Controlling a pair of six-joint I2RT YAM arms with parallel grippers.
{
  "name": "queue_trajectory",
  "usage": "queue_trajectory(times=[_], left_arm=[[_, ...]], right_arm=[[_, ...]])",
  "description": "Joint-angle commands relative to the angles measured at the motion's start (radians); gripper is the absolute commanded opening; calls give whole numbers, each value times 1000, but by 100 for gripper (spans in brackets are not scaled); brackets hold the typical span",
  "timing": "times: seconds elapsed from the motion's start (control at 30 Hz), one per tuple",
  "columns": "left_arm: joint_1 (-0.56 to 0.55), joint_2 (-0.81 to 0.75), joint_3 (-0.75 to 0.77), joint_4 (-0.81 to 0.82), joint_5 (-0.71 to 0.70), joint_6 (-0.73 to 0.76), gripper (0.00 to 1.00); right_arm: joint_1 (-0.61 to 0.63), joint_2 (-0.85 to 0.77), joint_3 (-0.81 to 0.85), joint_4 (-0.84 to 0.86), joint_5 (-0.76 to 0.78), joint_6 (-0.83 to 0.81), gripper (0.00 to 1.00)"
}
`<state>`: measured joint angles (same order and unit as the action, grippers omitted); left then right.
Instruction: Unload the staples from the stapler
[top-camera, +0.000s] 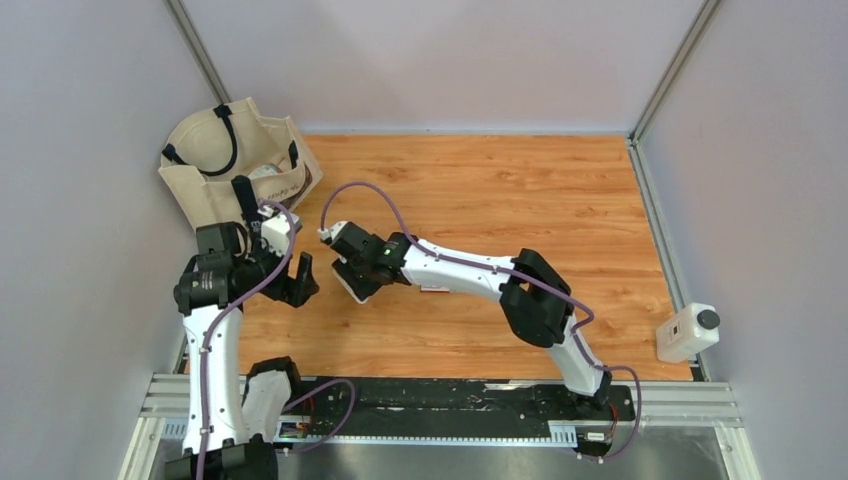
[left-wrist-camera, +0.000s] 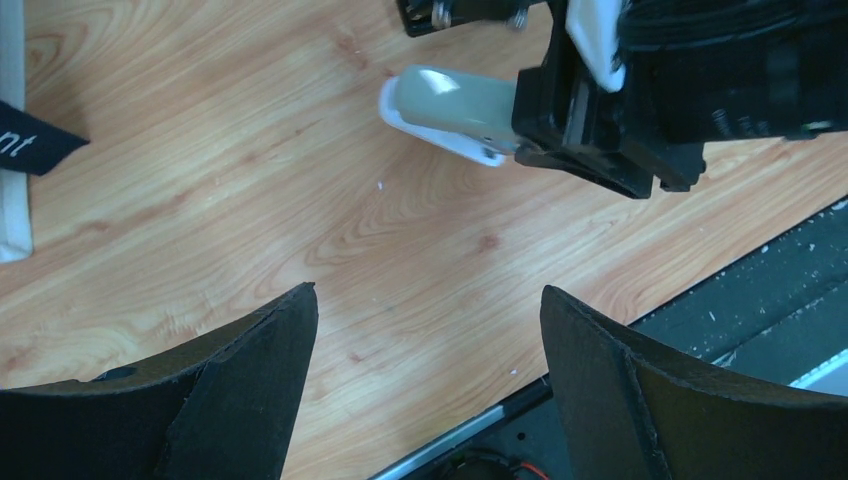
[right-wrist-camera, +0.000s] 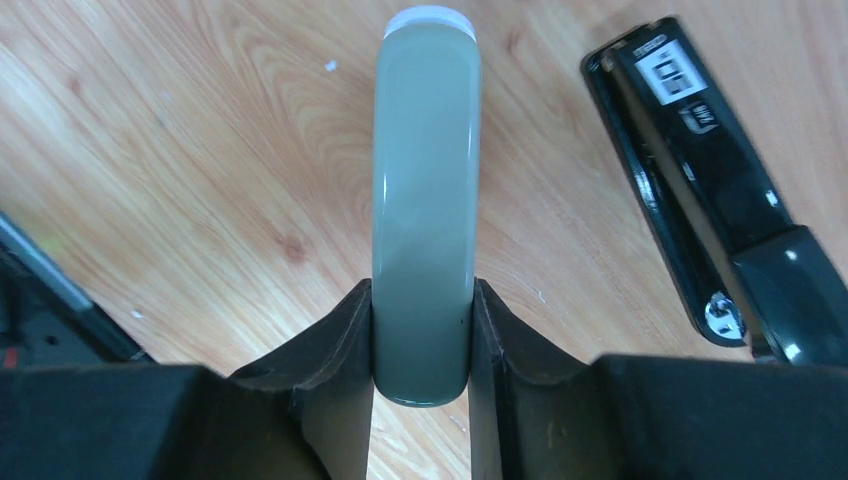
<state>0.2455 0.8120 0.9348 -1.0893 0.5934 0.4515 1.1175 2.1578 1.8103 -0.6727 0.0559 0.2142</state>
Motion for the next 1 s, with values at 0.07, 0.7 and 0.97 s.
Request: queue_trajectory(times=[0.07, 0.7, 0.97], left_arm=[[-37, 22, 2, 17, 9, -17, 90], [-110, 131, -57, 95, 85, 228, 88], [-138, 159, -132, 121, 78, 317, 83]], right_arm=[[-15, -213, -101, 234, 53, 151, 0], [-38, -378, -276, 419, -163, 367, 0], [-38, -429, -382, 521, -228, 421, 0]])
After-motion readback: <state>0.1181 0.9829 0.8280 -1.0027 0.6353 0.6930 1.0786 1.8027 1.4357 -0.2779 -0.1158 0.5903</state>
